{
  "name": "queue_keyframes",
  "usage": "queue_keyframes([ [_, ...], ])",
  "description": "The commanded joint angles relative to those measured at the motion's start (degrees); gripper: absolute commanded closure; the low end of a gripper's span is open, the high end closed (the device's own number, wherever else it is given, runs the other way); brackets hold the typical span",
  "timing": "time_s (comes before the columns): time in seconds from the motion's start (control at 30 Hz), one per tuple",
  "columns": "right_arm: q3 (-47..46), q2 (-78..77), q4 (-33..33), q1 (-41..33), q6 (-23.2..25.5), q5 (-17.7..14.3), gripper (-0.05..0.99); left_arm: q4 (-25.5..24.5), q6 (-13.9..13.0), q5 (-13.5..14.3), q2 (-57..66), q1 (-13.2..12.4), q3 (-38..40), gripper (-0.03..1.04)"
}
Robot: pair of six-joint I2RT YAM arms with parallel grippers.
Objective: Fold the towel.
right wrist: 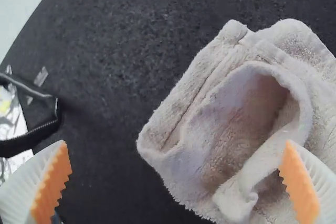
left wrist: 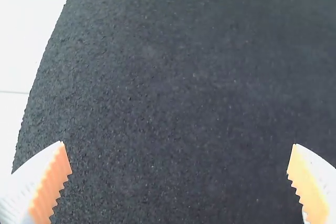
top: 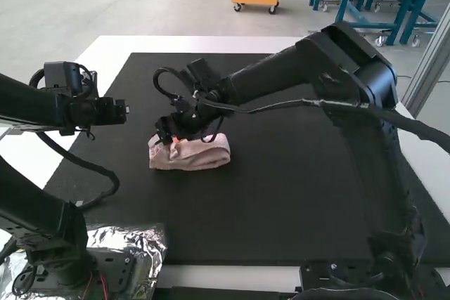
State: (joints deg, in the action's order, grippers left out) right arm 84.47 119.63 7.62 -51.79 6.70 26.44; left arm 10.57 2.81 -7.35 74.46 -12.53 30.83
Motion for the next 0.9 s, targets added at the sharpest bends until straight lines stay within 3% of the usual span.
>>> queue_keyframes([
  [0.0, 1.7, -6.4, 0.2, 0.4, -0.7, 2.0, 0.03, 0.7, -0.4, -0.5, -0.9, -0.1, -0.2, 0.04],
  [0.17, -1.5, -10.8, 0.7, 2.8, -0.8, 2.0, 0.04, 1.0, -0.4, -0.4, -0.9, 0.0, -0.2, 0.04],
  [0.2, -2.8, -11.4, -0.1, 3.7, -0.7, 2.0, 0.14, 0.9, -0.4, -0.4, -0.9, 0.0, -0.2, 0.04],
  [0.27, -6.0, -12.4, -3.2, 5.3, -0.6, 2.1, 0.59, 0.9, -0.4, -0.4, -0.9, 0.0, -0.2, 0.04],
  [0.3, -8.2, -12.8, -6.4, 5.9, -0.5, 2.2, 0.87, 0.8, -0.4, -0.4, -0.9, 0.0, -0.2, 0.04],
  [0.33, -10.4, -13.1, -10.3, 6.4, 0.0, 1.8, 0.95, 0.8, -0.4, -0.4, -0.9, 0.0, -0.2, 0.04],
  [0.63, -21.6, -10.6, -27.7, 7.5, 3.2, 3.9, 0.96, 1.1, -0.3, -0.2, -0.9, 0.0, -0.2, 0.04],
  [0.87, -22.5, -5.2, -32.1, 7.1, 3.8, 4.9, 0.96, 1.1, -0.3, -0.2, -0.9, 0.0, 0.1, 0.04],
])
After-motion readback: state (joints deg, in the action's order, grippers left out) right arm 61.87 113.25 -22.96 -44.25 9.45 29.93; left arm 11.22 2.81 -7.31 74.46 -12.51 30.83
